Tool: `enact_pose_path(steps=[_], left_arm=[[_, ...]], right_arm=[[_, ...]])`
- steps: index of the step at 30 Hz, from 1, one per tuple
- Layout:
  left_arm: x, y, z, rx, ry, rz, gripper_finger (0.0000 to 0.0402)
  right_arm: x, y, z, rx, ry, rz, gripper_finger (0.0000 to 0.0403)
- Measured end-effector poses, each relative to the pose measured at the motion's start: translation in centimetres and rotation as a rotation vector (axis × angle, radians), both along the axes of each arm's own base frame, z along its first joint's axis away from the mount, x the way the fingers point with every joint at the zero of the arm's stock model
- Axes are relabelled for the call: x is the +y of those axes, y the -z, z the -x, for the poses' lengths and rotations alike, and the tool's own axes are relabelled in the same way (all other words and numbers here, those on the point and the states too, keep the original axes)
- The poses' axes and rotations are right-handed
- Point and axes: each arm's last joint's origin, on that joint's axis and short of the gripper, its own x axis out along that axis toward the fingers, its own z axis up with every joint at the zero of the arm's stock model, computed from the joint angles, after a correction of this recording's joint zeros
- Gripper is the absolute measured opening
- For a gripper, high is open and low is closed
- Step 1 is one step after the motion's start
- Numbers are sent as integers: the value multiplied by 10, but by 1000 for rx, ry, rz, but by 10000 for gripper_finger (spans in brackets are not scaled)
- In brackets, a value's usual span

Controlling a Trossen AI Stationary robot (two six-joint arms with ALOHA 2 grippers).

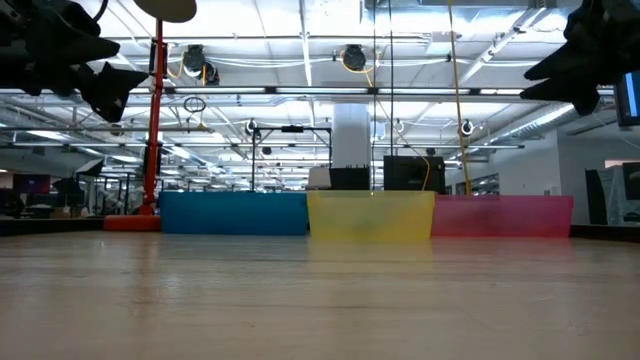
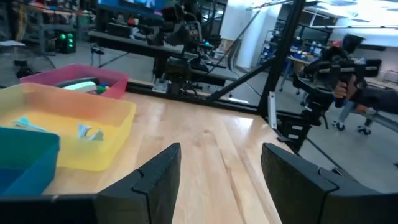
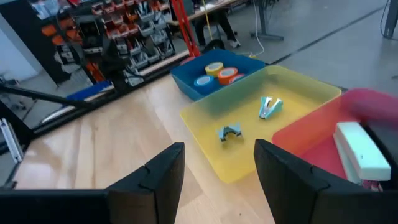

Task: Pick and place Stapler, Stapler remover, tape
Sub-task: Return to Home Position

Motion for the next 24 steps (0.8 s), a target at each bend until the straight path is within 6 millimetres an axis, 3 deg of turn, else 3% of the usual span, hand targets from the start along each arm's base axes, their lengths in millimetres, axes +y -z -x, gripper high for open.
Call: enact_pose_path(steps=[17,24], left_arm=[[2,0,0,-5,-68,-46,223],[3,17,-8,-65,-67,-39,223]], right_arm=[[-9,64,-36,-79,43,-80,183],[-10,73,-39,-92,48,-101,187]])
